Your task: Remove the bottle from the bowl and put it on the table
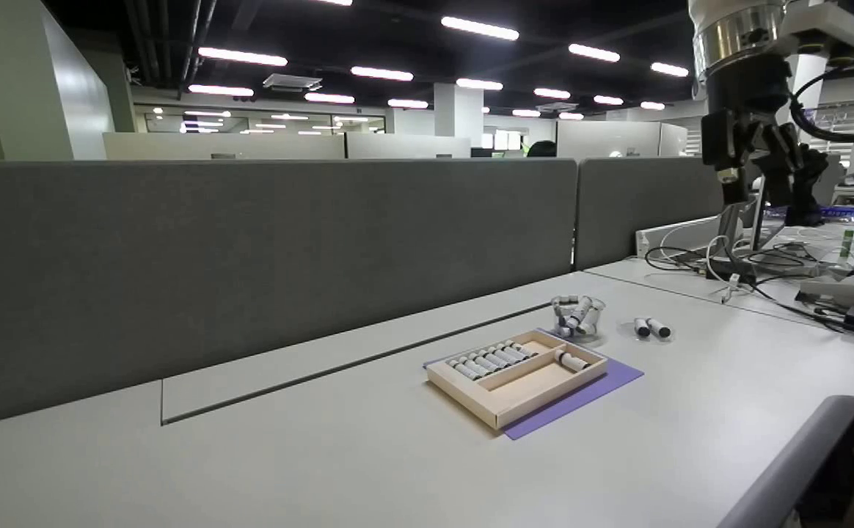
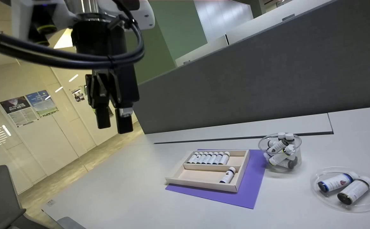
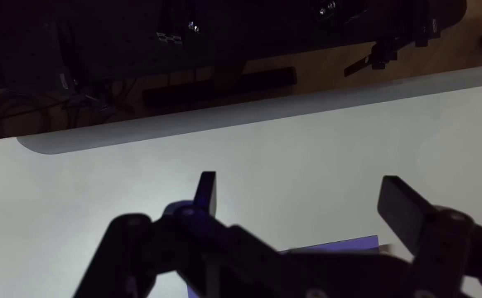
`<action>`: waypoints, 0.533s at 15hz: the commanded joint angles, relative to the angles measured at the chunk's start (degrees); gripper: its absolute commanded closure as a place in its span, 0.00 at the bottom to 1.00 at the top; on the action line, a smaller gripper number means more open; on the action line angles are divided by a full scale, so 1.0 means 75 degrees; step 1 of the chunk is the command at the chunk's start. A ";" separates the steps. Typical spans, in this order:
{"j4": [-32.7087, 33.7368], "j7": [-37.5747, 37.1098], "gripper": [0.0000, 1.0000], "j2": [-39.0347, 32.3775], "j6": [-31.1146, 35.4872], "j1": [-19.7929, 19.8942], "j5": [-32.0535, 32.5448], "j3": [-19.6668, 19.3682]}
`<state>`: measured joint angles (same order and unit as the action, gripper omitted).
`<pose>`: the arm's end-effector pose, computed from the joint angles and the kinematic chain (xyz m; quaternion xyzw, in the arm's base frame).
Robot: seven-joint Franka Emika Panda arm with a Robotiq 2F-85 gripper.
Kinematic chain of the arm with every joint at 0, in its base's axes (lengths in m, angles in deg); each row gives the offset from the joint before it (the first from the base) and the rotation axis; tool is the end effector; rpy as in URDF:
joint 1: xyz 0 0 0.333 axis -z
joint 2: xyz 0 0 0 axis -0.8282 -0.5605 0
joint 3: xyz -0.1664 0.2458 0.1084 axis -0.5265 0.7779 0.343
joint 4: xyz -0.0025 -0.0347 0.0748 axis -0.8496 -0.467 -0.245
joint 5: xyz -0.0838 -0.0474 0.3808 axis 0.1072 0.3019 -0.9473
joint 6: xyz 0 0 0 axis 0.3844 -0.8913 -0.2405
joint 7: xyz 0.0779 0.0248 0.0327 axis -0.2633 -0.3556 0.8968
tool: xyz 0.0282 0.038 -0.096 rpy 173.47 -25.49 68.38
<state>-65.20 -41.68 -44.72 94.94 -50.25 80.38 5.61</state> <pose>0.3523 -0.0926 0.3936 -0.9847 0.0812 0.1388 0.0673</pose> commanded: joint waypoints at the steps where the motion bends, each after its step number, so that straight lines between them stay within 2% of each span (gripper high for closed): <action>1: 0.0014 0.0029 0.00 -0.0007 -0.0020 0.0079 -0.0027 0.0073; 5: 0.0014 0.0029 0.00 -0.0008 -0.0020 0.0079 -0.0027 0.0073; 8: 0.0674 -0.0010 0.00 -0.0507 0.0489 0.0164 0.0145 0.0044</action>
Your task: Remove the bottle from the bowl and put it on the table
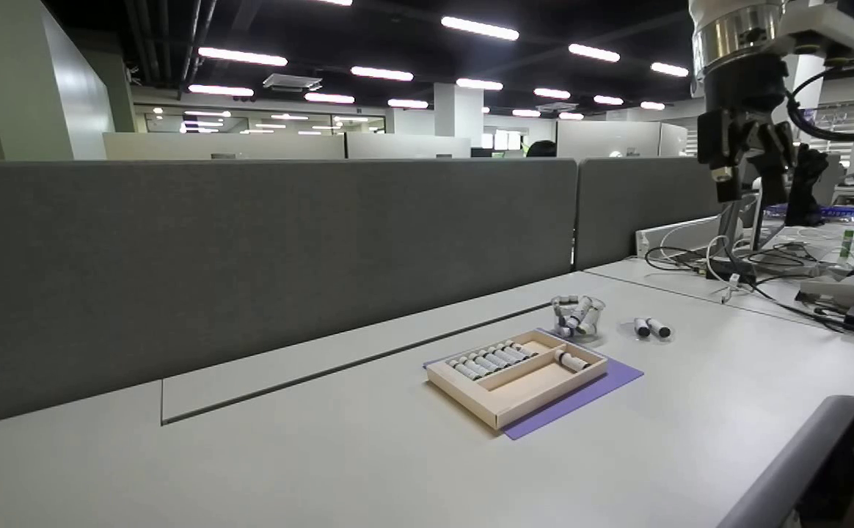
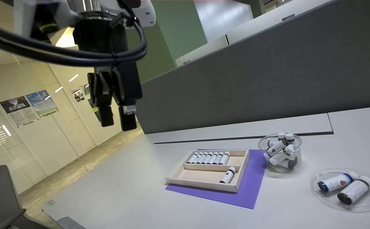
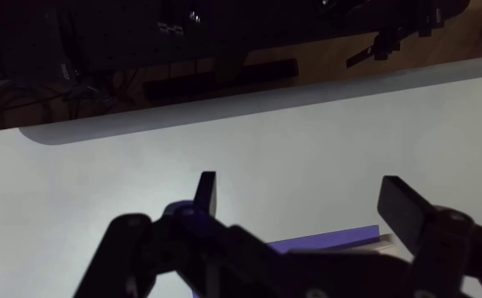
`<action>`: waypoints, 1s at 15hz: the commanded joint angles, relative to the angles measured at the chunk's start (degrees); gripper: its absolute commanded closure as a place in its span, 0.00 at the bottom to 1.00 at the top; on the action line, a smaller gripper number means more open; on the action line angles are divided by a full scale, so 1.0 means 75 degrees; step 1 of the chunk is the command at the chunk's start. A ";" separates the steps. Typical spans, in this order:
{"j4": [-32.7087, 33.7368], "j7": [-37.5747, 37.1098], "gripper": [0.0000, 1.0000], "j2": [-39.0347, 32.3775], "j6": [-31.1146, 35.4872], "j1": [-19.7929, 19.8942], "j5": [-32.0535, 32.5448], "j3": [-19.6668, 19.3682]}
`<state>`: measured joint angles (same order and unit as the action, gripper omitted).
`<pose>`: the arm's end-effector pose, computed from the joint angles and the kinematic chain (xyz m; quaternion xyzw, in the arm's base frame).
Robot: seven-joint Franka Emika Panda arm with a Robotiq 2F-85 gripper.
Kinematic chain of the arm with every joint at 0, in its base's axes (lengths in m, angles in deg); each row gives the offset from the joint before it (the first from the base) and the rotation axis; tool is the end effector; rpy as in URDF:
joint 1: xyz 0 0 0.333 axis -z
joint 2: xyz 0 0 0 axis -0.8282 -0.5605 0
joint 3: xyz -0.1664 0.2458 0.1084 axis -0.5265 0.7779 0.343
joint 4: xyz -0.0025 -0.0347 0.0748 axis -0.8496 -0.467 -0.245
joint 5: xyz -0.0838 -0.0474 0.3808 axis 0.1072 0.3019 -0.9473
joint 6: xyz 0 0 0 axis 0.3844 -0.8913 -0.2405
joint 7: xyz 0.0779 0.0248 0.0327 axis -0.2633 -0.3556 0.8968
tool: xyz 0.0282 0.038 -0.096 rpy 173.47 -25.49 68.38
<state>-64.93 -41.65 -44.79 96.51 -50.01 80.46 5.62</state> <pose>0.3565 -0.0956 0.3966 -0.9867 0.0835 0.1237 0.0643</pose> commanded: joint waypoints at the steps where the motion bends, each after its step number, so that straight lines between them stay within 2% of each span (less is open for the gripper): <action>1: 0.0877 -0.0053 0.00 -0.0732 0.0564 0.0157 0.0222 0.0065; 6: 0.2854 -0.0022 0.00 -0.2450 0.1638 0.0248 0.0259 -0.0061; 11: 0.5113 -0.0084 0.00 -0.4155 0.1096 0.0427 -0.0557 -0.0175; 13: 0.5973 -0.0322 0.00 -0.4754 0.0880 0.0583 -0.0771 -0.0195; 14: 0.6401 -0.0917 0.00 -0.5057 0.0841 0.0653 -0.0654 -0.0250; 15: 0.5323 -0.0237 0.00 -0.4373 0.1275 0.0595 -0.0627 -0.0118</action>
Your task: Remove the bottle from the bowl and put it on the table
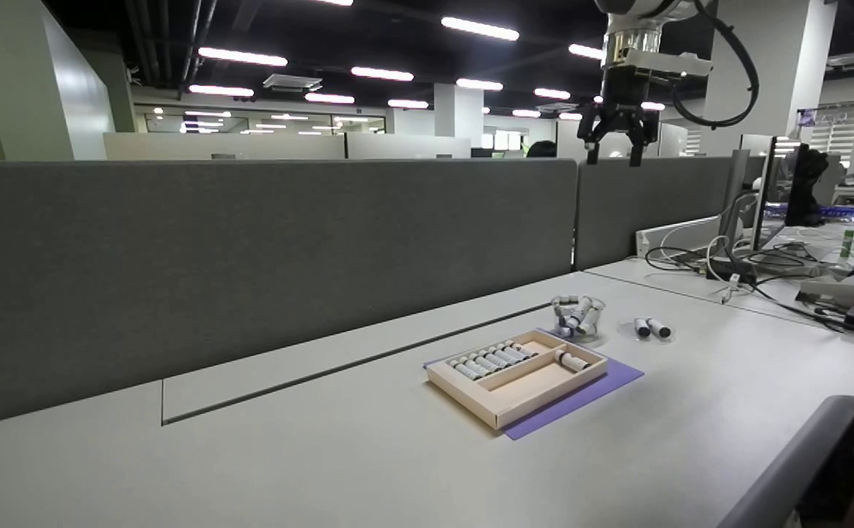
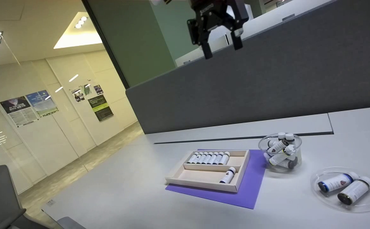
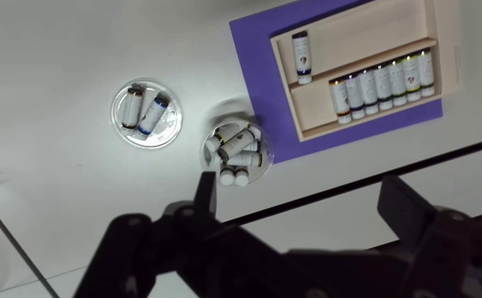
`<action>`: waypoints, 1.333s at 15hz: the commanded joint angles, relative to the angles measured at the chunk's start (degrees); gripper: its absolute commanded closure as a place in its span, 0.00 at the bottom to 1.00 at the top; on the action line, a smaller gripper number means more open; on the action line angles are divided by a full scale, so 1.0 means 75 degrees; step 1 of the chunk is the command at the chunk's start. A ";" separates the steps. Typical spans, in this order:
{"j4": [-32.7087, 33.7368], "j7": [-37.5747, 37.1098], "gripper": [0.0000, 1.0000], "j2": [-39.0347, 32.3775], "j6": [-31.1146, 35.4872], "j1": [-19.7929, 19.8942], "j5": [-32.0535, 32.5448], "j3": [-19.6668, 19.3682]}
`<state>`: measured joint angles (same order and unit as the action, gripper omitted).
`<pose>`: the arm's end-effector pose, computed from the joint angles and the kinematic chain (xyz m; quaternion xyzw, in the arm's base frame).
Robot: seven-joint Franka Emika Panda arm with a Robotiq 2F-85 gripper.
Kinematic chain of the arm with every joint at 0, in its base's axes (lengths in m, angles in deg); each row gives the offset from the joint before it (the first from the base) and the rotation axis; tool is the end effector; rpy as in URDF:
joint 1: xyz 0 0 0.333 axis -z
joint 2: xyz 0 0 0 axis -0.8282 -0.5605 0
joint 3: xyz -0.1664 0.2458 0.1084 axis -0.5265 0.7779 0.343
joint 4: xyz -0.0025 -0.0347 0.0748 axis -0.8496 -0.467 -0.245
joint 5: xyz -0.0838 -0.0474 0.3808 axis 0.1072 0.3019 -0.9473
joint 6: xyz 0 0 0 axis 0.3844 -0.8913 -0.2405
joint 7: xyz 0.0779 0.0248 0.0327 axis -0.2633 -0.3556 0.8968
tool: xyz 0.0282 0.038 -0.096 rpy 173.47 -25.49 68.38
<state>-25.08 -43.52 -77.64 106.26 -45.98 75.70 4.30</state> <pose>0.5637 -0.2033 0.4491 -0.9838 0.1756 -0.0235 0.0288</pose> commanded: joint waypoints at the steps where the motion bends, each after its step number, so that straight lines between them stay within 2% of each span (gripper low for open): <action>1: 0.0370 -0.0193 0.00 -0.0259 -0.0085 0.0118 0.0011 0.0029; 4: 0.0828 -0.0372 0.00 -0.0625 -0.0196 0.0197 0.0013 0.0009; 20: 0.1062 -0.0396 0.00 -0.0811 -0.0253 0.0219 -0.0019 0.0006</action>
<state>-18.74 -46.61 -82.39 104.76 -45.00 75.70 3.93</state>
